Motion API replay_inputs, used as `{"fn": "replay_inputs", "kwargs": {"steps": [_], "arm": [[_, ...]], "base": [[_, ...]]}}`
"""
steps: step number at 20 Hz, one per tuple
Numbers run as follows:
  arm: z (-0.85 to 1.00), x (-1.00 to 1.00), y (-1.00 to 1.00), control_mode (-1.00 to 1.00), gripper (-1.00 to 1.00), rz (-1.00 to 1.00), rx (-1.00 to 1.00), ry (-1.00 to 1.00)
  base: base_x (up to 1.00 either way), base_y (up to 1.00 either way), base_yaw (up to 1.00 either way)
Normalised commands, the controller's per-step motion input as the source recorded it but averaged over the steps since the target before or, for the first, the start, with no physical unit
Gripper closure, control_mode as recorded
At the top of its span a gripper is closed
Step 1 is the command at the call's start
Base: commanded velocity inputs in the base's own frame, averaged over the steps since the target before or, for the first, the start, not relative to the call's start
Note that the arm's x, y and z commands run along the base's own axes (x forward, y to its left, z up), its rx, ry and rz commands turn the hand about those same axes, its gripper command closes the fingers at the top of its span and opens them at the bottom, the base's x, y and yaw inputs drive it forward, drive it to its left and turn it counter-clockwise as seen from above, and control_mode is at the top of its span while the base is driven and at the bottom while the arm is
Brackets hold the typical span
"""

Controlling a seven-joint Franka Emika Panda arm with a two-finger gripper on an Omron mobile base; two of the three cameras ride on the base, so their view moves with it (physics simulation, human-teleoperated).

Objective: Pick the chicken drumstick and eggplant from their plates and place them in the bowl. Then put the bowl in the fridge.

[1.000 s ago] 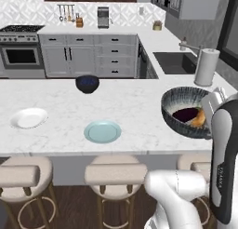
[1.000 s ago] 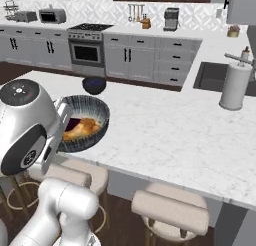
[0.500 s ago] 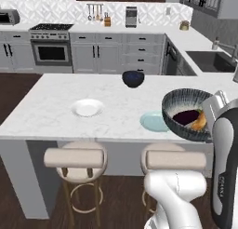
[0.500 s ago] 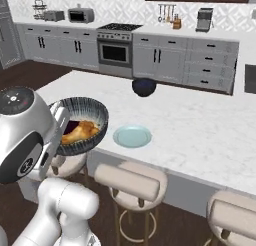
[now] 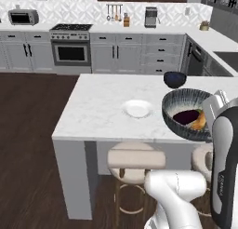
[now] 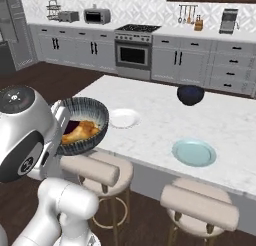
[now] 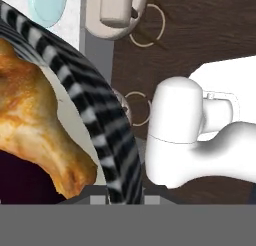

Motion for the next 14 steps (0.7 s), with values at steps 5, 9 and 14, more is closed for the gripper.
{"fn": "replay_inputs", "kwargs": {"steps": [5, 9, 14], "arm": [[0.0, 0.0, 0.0, 1.0, 1.0, 0.0, 0.0, 0.0], [0.0, 0.0, 0.0, 1.0, 1.0, 0.0, 0.0, 0.0], [0.0, 0.0, 0.0, 1.0, 1.0, 0.0, 0.0, 0.0]], "base": [[0.2, 1.0, 0.0], [0.28, 1.0, 0.0], [0.21, 1.0, 0.0]]}}
